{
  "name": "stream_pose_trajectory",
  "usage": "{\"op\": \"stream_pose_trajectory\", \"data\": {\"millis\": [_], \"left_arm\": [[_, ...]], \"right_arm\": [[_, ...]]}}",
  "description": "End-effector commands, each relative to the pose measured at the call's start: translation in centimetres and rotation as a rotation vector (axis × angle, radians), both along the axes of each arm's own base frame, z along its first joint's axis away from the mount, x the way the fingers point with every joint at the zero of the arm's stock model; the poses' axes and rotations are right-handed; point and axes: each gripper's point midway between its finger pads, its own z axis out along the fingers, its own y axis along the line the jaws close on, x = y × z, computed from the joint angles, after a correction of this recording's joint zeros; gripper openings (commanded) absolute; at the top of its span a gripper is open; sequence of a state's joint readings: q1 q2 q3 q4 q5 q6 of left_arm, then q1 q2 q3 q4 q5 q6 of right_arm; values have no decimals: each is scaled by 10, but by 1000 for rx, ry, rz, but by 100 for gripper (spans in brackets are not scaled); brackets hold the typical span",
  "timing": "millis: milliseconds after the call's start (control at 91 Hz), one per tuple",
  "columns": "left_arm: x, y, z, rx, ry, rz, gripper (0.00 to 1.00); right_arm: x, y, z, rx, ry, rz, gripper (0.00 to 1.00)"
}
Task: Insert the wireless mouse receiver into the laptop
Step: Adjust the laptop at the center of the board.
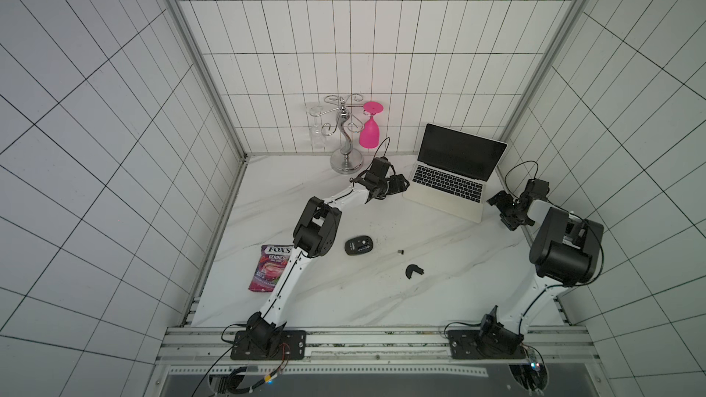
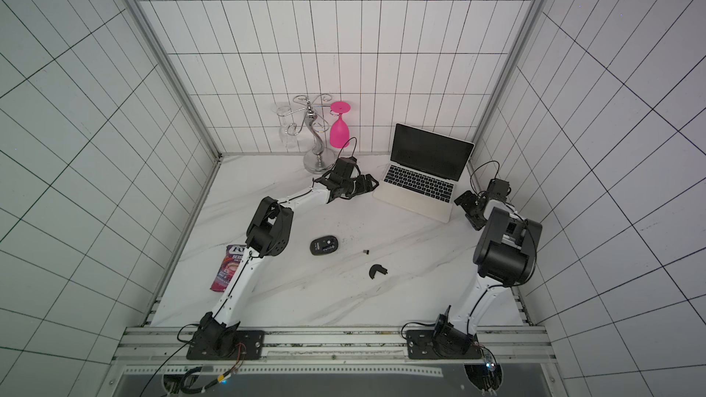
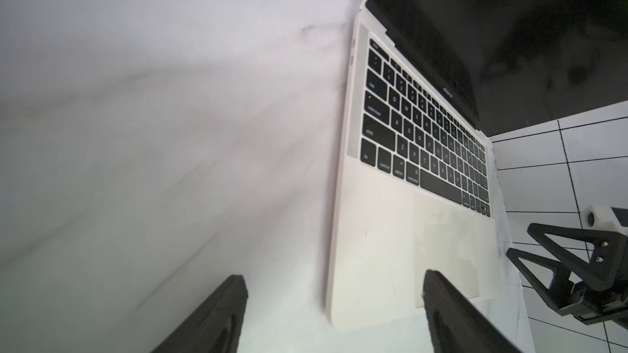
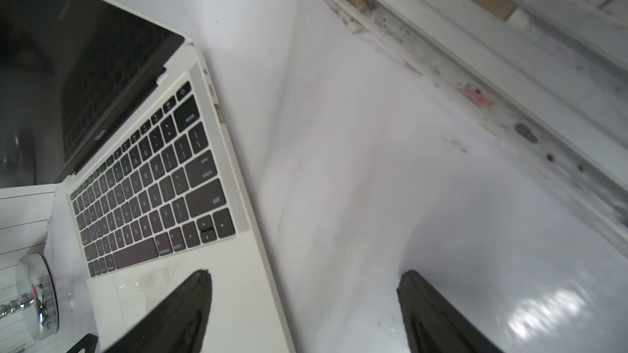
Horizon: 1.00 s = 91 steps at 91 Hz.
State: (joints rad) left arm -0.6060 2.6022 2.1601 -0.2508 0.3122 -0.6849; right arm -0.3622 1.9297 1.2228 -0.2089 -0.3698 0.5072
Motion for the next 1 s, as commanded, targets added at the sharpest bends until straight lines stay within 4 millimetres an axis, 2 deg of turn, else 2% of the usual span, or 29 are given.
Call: {"op": "stream_pose_trajectory", "data": {"millis": [0, 110, 242, 352, 495, 572, 748, 836, 869, 989], "left_arm": [[-10, -12, -28, 37, 40, -45, 83], [-14, -27, -32, -7, 56, -99, 80], [-31, -45, -34, -39, 72, -178, 78], [-44, -44, -29, -53, 91, -214, 75], [-64, -28, -25, -50, 82, -232, 73], [-70, -16, -17, -51, 77, -223, 72], [-83, 30, -22, -33, 139, -159, 70], [-87, 59, -27, -5, 151, -102, 69], [-90, 73, -35, 22, 166, -75, 69], [-101, 124, -45, 92, 202, 28, 69]], "right_arm": [[10, 13, -11, 82, 8, 76, 86], [21, 25, -15, 135, 2, 131, 82], [25, 45, -12, 180, -10, 194, 78], [19, 65, -12, 219, -9, 236, 71], [2, 100, -11, 258, -1, 314, 63], [-14, 120, -15, 265, 24, 350, 61], [-59, 171, -28, 270, 93, 448, 58], [-78, 198, -30, 268, 118, 512, 57], [-85, 207, -31, 266, 128, 531, 56], [-103, 242, -31, 268, 155, 608, 56]]}}
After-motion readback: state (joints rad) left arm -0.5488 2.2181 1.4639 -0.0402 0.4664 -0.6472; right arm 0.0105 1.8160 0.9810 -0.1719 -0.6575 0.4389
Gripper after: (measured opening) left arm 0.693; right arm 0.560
